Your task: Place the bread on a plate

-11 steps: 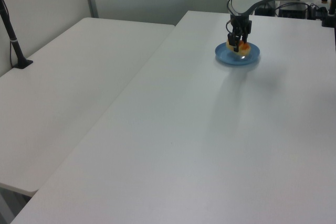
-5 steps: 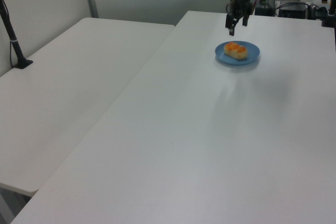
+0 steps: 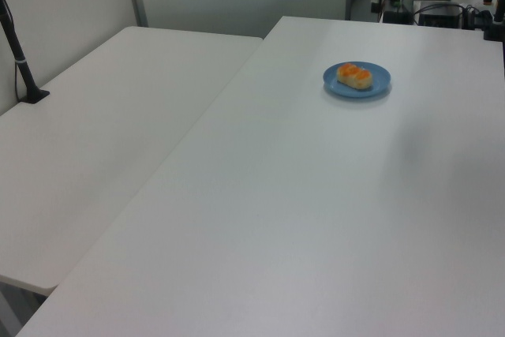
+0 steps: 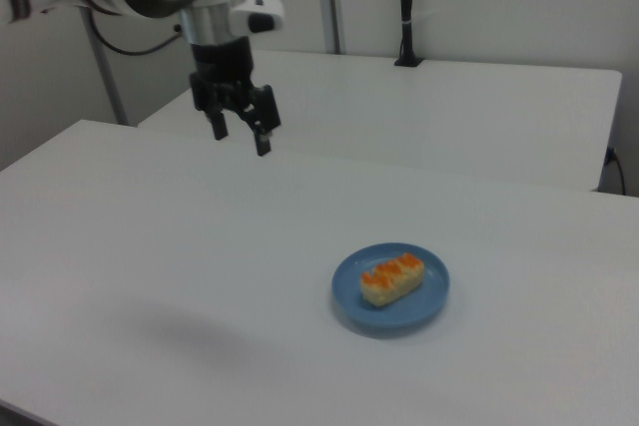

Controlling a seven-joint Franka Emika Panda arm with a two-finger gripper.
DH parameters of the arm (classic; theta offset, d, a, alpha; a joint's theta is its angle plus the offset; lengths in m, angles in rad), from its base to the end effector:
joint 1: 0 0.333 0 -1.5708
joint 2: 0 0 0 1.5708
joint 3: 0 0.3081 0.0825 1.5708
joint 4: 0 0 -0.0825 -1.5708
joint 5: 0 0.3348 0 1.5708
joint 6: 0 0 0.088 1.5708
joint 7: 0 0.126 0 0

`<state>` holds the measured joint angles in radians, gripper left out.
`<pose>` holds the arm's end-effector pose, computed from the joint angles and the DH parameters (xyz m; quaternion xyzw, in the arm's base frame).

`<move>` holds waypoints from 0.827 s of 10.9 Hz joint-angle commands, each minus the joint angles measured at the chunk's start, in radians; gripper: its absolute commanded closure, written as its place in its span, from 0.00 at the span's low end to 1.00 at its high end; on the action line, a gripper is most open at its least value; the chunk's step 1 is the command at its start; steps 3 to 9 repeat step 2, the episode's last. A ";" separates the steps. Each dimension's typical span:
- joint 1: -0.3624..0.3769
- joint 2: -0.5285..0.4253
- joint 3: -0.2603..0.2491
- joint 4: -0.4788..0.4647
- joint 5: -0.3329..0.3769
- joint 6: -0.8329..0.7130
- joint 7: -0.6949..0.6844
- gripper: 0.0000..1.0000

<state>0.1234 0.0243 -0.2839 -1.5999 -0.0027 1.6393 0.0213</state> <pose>0.5119 -0.0815 0.5794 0.9958 -0.0906 0.0077 0.0053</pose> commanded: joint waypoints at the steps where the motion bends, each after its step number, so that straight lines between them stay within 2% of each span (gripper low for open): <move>1: 0.054 -0.058 0.000 -0.063 0.009 -0.021 0.014 0.00; 9: 0.053 -0.058 0.000 -0.061 0.009 -0.019 0.009 0.00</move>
